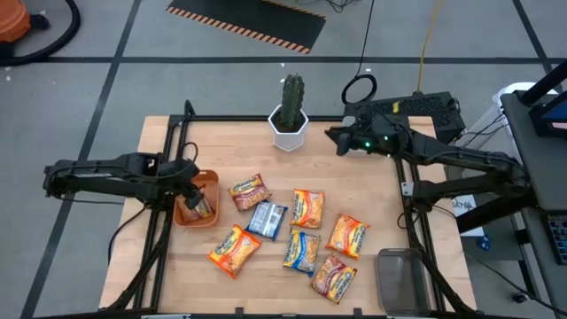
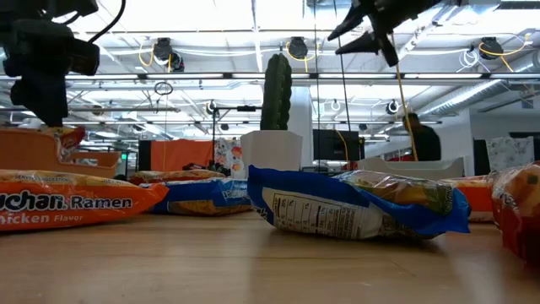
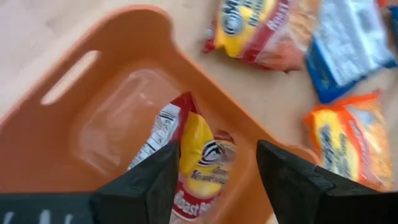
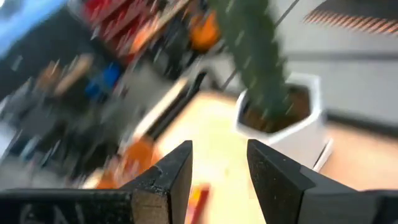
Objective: Sort Maruchan noodles
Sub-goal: Put the top right red noodle pack into the orange bin, then put the middle orange noodle pack into the gray bin
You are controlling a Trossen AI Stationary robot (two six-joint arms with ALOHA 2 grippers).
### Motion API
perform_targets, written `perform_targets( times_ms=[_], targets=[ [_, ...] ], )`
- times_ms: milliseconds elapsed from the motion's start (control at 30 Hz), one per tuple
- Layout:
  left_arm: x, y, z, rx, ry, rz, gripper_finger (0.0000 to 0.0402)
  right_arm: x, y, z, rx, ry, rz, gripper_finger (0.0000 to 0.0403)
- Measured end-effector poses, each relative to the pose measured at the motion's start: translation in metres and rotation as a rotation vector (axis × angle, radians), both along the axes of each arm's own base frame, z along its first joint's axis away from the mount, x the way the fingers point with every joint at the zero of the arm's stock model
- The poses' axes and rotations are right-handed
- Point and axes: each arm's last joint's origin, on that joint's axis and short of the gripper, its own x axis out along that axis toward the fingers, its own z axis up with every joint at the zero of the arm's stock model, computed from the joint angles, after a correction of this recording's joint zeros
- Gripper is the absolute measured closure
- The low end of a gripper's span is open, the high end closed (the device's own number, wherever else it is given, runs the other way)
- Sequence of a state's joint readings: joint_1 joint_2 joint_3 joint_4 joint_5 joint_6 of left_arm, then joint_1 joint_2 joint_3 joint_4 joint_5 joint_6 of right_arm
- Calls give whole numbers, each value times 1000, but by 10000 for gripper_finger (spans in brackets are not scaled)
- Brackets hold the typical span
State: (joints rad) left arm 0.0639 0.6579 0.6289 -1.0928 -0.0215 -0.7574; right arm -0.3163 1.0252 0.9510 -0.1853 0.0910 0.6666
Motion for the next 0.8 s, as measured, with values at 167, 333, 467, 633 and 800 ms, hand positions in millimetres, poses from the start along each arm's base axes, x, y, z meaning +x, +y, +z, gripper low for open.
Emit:
perform_targets(
  times_ms=[167,333,467,633,800],
  targets=[
    [7,5,-1,116,9,119,181,-7,-8,-9,47,92,190,257],
    [22,8,-1,172,-49,151,181,-14,-19,-12,55,114,272,257],
    [36,11,-2,179,-94,169,181,-18,-24,-12,90,92,306,257],
    [49,19,-4,184,-116,209,181,-20,-27,-13,178,78,288,257],
    [55,25,1,160,-174,177,181,-14,-25,-4,291,-52,239,257]
  ],
)
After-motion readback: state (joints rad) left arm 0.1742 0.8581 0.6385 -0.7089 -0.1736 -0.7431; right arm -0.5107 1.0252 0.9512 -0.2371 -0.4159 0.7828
